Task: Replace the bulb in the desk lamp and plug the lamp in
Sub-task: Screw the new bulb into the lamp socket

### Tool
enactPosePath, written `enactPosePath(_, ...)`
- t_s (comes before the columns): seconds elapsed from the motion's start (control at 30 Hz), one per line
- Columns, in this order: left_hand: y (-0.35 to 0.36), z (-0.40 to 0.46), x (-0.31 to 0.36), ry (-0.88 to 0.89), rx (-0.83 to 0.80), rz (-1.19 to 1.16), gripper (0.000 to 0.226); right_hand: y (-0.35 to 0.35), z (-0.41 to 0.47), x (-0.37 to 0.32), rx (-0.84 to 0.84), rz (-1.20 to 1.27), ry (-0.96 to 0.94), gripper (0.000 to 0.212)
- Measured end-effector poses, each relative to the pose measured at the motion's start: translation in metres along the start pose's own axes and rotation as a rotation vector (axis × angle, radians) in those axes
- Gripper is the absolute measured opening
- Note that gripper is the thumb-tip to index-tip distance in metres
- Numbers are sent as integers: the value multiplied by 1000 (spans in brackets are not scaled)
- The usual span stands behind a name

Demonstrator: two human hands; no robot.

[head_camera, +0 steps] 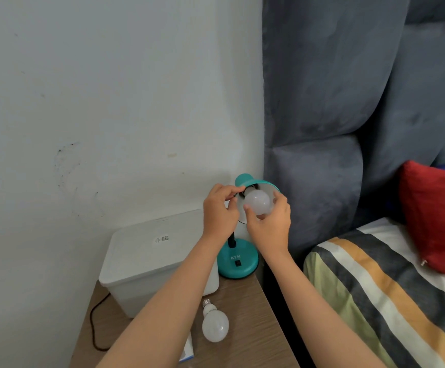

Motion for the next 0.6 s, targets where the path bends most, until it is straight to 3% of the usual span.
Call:
enactPosePath(0.1, 0, 0, 0, 2, 2, -1, 35, 3, -2, 4, -21, -43, -70, 58)
enactPosePath(0.27, 1, 0, 0, 0, -4, 4, 35, 2, 1, 4, 21, 12, 97, 55)
enactPosePath(0.37, 0, 0, 1, 2, -2, 3, 34, 3, -5, -2, 17, 16, -5, 65)
enactPosePath(0.43, 0, 0, 1, 8, -3, 8, 34, 6, -6, -2, 12, 4, -36, 60)
enactPosePath(0.6, 0, 0, 0, 6, 1, 4, 35, 4, 3, 4, 64, 56, 168, 53)
Point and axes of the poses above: each hand's wrist, its own z-axis towards the middle knuckle, its own y-axis out of the palm, x = y × z, the point moved 3 cm from there along z, towards the middle knuckle, and after that the axes turned 6 degrees about y, right-handed, at the moved point
